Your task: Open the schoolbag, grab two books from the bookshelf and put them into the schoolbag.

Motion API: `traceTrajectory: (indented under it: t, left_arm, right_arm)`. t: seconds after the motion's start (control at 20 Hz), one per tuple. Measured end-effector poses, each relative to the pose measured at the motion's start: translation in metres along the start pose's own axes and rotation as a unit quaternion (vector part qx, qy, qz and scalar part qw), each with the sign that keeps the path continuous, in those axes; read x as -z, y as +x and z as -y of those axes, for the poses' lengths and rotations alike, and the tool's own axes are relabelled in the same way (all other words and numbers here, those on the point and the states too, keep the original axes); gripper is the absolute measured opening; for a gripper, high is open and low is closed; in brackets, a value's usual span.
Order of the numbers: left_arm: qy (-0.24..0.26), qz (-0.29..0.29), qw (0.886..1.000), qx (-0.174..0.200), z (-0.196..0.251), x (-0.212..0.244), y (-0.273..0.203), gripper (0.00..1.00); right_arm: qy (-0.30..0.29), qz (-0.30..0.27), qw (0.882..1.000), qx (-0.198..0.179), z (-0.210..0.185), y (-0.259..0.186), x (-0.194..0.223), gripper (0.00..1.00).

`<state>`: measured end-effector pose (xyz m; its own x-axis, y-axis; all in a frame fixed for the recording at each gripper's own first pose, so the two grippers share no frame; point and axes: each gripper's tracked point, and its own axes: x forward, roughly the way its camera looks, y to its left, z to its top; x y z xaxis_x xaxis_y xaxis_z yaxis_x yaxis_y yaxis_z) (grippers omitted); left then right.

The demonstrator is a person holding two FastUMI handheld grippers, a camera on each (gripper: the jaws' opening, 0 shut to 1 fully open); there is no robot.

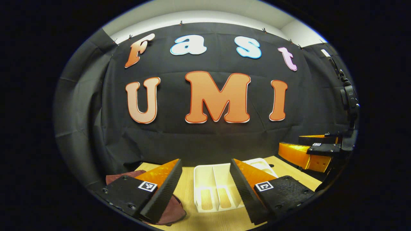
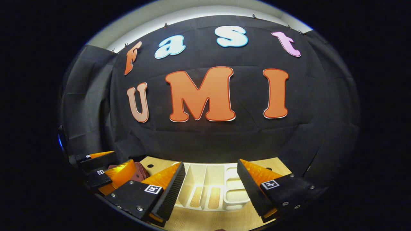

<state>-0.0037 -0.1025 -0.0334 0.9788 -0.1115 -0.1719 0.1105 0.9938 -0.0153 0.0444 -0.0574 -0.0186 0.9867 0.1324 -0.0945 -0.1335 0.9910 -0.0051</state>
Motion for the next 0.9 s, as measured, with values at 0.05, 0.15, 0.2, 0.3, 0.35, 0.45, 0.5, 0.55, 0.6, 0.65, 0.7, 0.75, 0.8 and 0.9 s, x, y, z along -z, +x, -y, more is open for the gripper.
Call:
traceTrajectory:
  t: [0.05,0.15,0.2,0.3,0.35,0.45,0.5,0.55,0.6,0.65,0.7,0.75,0.8,0.9]
  left_arm:
    - [0.002,0.012,1.000,-0.005,-0.003,-0.005,-0.001,0.96]
    - [0.009,0.022,1.000,-0.010,-0.003,-0.007,-0.003,0.95]
    - [0.010,0.025,1.000,-0.014,-0.004,-0.007,-0.004,0.95]
    - [0.005,0.032,0.999,-0.019,-0.006,-0.010,-0.004,0.96]
    - [0.002,0.035,0.999,-0.020,-0.005,-0.010,-0.004,0.96]
    - [0.001,0.038,0.999,-0.023,-0.006,-0.008,-0.004,0.96]
    - [0.001,0.038,0.999,-0.019,-0.006,-0.008,-0.004,0.96]
    - [0.001,0.040,0.999,-0.016,-0.003,-0.008,-0.004,0.95]
    - [0.003,0.041,0.999,-0.016,-0.003,-0.009,-0.003,0.96]
    - [0.006,0.042,0.999,-0.017,-0.005,-0.008,-0.002,0.96]
    - [0.008,0.042,0.999,-0.017,-0.005,-0.009,-0.001,0.96]
    - [0.009,0.044,0.999,-0.018,-0.005,-0.009,-0.001,0.96]
    - [0.009,0.046,0.999,-0.017,-0.004,-0.010,-0.001,0.96]
    - [0.008,0.045,0.999,-0.018,-0.005,-0.008,0.000,0.95]
  right_arm:
    - [0.002,0.003,1.000,0.000,-0.001,-0.002,-0.001,0.96]
    - [0.001,0.008,1.000,0.003,-0.001,-0.004,-0.003,0.96]
    - [0.001,0.008,1.000,0.004,-0.002,-0.003,-0.002,0.96]
    - [0.011,0.005,1.000,0.004,-0.003,-0.005,0.001,0.96]
    - [0.017,0.006,1.000,0.005,-0.004,-0.005,0.001,0.96]
    - [0.018,0.007,1.000,0.009,-0.002,-0.006,0.001,0.96]
    - [0.016,0.009,1.000,0.010,-0.003,-0.005,0.001,0.96]
    - [0.015,0.011,1.000,0.012,-0.003,-0.006,0.000,0.96]
    - [0.014,0.012,1.000,0.011,-0.004,-0.005,0.000,0.96]
    - [0.014,0.013,1.000,0.011,-0.004,-0.004,0.003,0.96]
    - [0.013,0.012,1.000,0.010,-0.006,-0.004,0.003,0.96]
    - [0.012,0.010,1.000,0.010,-0.007,-0.004,0.004,0.96]
    - [0.010,0.008,1.000,0.009,-0.008,-0.004,0.006,0.96]
    - [0.010,0.003,1.000,0.007,-0.012,-0.004,0.008,0.96]
